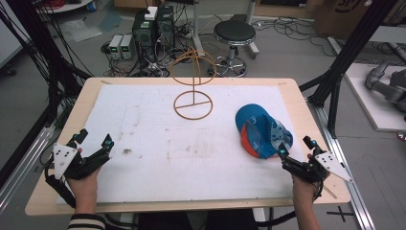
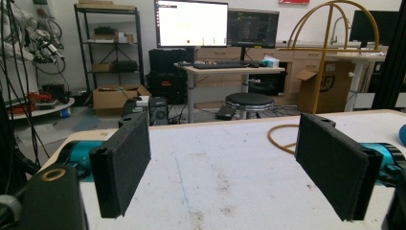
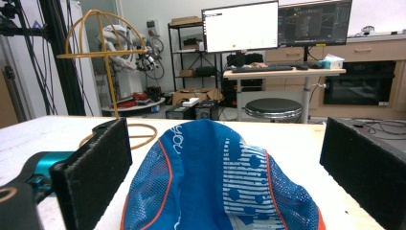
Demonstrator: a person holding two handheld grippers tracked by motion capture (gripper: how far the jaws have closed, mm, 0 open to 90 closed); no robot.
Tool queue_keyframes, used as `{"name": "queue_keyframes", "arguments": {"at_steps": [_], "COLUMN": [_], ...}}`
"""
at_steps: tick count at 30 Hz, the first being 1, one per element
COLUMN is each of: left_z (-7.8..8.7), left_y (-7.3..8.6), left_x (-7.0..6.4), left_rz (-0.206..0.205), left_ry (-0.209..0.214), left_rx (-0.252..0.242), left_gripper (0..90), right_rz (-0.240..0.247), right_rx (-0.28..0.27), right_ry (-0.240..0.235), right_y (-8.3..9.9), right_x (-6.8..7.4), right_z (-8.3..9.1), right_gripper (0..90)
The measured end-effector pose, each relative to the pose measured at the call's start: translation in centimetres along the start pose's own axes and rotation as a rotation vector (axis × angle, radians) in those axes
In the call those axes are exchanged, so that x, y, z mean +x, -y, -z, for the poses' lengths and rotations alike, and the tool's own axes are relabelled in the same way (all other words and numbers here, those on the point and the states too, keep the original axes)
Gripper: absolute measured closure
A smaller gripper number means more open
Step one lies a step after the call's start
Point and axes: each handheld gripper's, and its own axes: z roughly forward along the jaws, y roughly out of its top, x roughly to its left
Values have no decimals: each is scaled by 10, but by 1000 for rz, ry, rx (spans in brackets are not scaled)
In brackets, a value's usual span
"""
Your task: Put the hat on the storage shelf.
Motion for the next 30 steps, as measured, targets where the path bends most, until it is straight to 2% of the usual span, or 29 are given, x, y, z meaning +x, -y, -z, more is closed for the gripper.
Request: {"name": "queue_keyframes", "arguments": {"at_steps": [7, 12, 16, 19, 22, 24, 30], "left_z": [-1, -1, -1, -2, -3, -3, -2], "left_y": [0, 1, 1, 2, 2, 2, 2], "left_x": [0, -1, -1, -1, -2, -1, -1], "left_rz": [-3, -3, -4, 0, -2, -1, 0], "left_ry": [2, 4, 3, 5, 5, 4, 7], "left_rx": [4, 9, 12, 13, 14, 19, 21], "left_gripper": [201, 201, 201, 202, 201, 202, 203], "right_rz": [4, 41, 46, 91, 95, 106, 123], "right_rx": [-16, -12, -14, 11, 23, 36, 114], "right_ry": [-17, -27, -30, -46, -49, -55, -23], "right_y": [-3, -7, -9, -9, -10, -10, 1], "right_x": [3, 6, 8, 12, 12, 12, 21], "right_z": [-1, -3, -4, -7, -10, -16, -40], "right_gripper": [35, 36, 36, 57, 78, 129, 138]}}
